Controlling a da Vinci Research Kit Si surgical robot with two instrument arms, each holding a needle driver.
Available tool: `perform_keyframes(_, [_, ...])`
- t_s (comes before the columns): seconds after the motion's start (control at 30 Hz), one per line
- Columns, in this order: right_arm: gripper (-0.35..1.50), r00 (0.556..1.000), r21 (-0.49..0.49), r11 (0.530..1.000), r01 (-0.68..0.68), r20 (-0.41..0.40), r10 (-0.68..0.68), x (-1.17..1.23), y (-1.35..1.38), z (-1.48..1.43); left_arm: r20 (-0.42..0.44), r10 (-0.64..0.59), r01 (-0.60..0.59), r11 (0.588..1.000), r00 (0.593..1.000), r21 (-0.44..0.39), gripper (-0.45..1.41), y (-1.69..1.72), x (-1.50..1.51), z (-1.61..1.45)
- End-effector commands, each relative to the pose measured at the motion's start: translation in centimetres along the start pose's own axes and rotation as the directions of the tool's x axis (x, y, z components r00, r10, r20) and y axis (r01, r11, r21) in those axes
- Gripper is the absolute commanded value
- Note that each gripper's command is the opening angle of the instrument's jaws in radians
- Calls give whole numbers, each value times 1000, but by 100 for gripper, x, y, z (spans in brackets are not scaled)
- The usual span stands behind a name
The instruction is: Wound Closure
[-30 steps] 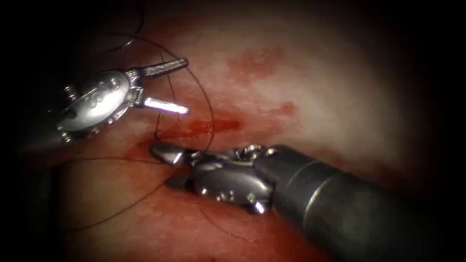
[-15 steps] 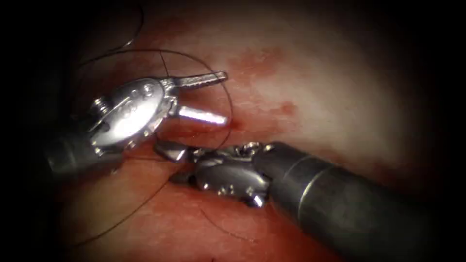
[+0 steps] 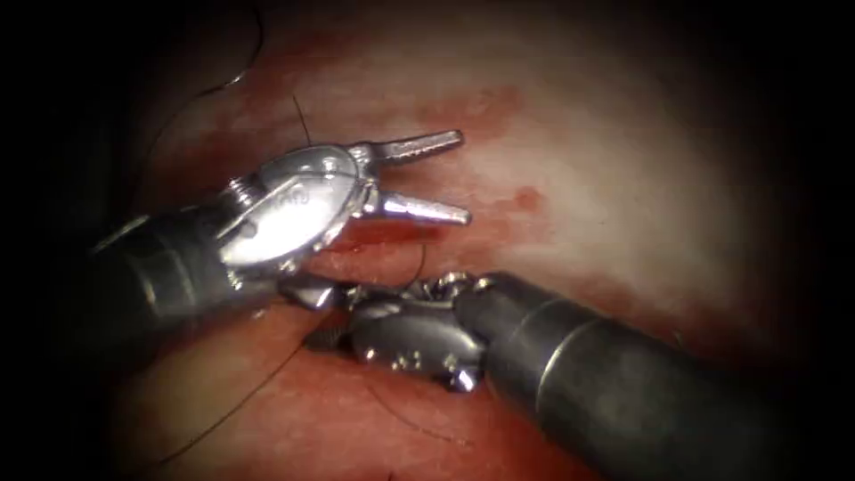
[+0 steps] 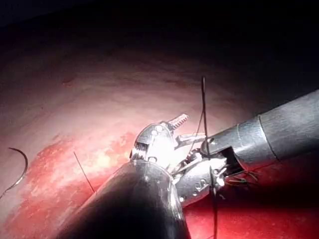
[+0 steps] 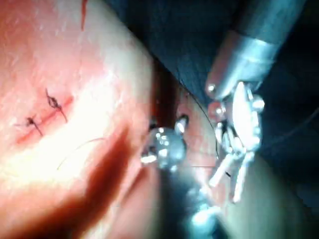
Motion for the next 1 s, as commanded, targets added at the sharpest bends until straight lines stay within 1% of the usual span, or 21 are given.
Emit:
perform_keyframes(0.03, [148,1000,0,1000,1,0,-1,-2,4,12,-12,-22,21,998,1000,-66,22,4,-1,7])
perform_keyframes(0.07, [148,1000,0,1000,1,1,-1,-2,4,13,-15,-22,21,993,1000,-115,21,9,1,8])
perform_keyframes(0.17, [148,1000,2,1000,2,1,-2,-2,3,14,-3,-41,40,974,999,-223,21,24,6,15])
perform_keyframes(0.2, [148,1000,2,1000,2,1,-2,-3,3,14,-9,-68,62,947,998,-315,19,34,9,18])
perform_keyframes(0.3, [148,1000,3,1000,3,1,-3,-4,3,12,4,-90,83,895,996,-439,17,47,11,15])
perform_keyframes(0.33, [148,1000,3,1000,3,0,-3,-6,2,10,13,-82,78,866,997,-494,16,55,13,6])
perform_keyframes(0.37, [148,1000,4,1000,3,0,-3,-7,2,9,13,-79,75,855,997,-512,16,58,15,1])
perform_keyframes(0.4, [148,1000,4,1000,3,-1,-3,-8,2,8,12,-83,77,847,997,-527,16,61,17,-5])
perform_keyframes(0.43, [148,1000,5,1000,3,-1,-3,-11,1,6,20,-80,78,833,997,-547,16,69,19,-19])
perform_keyframes(0.47, [148,1000,5,1000,3,-1,-3,-11,1,6,29,-73,77,829,997,-553,16,73,20,-28])
perform_keyframes(0.5, [148,1000,6,1000,3,-1,-3,-12,1,5,40,-66,78,825,997,-560,16,77,20,-34])
perform_keyframes(0.57, [148,1000,7,1000,3,-4,-3,-12,2,1,74,-40,76,809,996,-583,16,89,18,-58])
perform_keyframes(0.7, [148,1000,10,1000,2,-8,-2,-14,4,-6,102,-11,71,797,995,-600,16,87,18,-78])
perform_keyframes(0.8, [148,1000,15,1000,-18,-13,18,-19,7,-16,128,12,70,786,992,-614,17,82,18,-91])
perform_keyframes(0.83, [148,999,18,999,-30,-16,30,-21,8,-21,137,18,71,785,990,-616,17,79,18,-96])
perform_keyframes(0.93, [148,997,28,997,-76,-23,77,-26,9,-35,162,33,70,804,986,-591,19,73,17,-109])
perform_keyframes(1.0, [148,990,29,990,-136,-30,137,-31,10,-46,175,40,70,814,984,-577,19,69,15,-115])
